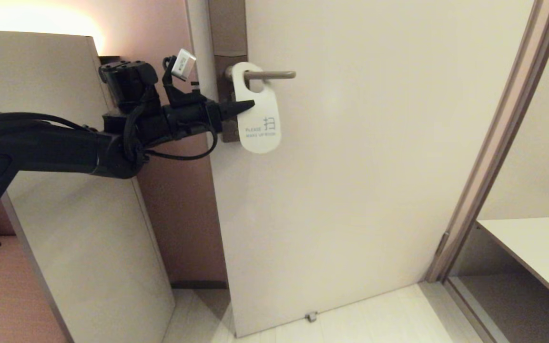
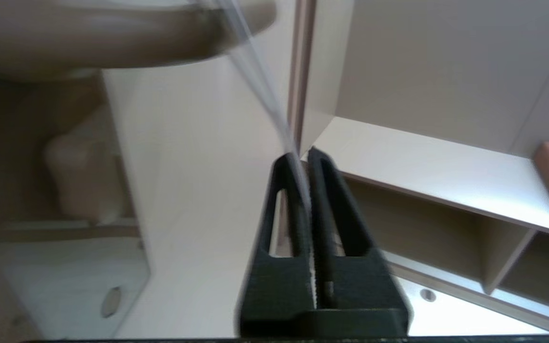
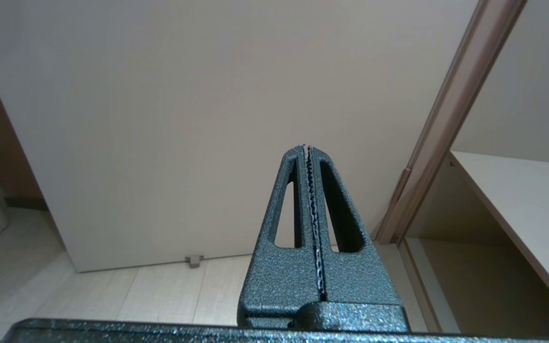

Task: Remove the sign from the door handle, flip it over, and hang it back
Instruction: Take down the sign

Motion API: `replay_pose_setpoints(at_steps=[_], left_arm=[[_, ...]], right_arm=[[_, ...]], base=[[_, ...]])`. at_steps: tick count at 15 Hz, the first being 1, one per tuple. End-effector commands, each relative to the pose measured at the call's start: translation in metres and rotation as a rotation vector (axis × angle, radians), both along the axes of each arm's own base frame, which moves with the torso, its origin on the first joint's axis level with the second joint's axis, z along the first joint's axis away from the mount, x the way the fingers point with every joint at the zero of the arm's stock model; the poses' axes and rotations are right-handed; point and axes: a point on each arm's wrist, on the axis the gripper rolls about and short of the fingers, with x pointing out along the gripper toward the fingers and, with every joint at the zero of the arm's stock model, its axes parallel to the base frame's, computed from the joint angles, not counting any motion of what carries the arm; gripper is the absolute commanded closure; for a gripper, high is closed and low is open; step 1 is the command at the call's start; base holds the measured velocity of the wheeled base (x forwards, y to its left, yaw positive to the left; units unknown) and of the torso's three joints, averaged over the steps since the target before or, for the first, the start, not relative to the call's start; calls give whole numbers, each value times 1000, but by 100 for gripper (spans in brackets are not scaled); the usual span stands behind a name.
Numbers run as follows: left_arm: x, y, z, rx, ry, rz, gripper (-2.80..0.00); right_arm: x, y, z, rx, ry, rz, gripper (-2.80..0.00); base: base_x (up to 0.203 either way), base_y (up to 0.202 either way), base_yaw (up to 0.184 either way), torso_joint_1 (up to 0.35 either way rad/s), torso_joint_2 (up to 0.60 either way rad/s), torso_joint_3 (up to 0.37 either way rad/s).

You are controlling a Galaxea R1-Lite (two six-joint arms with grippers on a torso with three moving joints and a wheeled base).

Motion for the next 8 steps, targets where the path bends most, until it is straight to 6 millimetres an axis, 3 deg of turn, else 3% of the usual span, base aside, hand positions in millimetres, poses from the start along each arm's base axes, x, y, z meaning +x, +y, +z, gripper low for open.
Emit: replay_pose_setpoints(at_steps=[1,8], left_arm=[[-1,1,2,-1,-7,-4,0],[-2,2,0,14,-32,30,0]], right_arm=[[0,0,0,-1,1,0,0],[0,0,0,-1,1,0,0]], base=[[0,0,0,0,0,0],[0,0,0,0,0,0]])
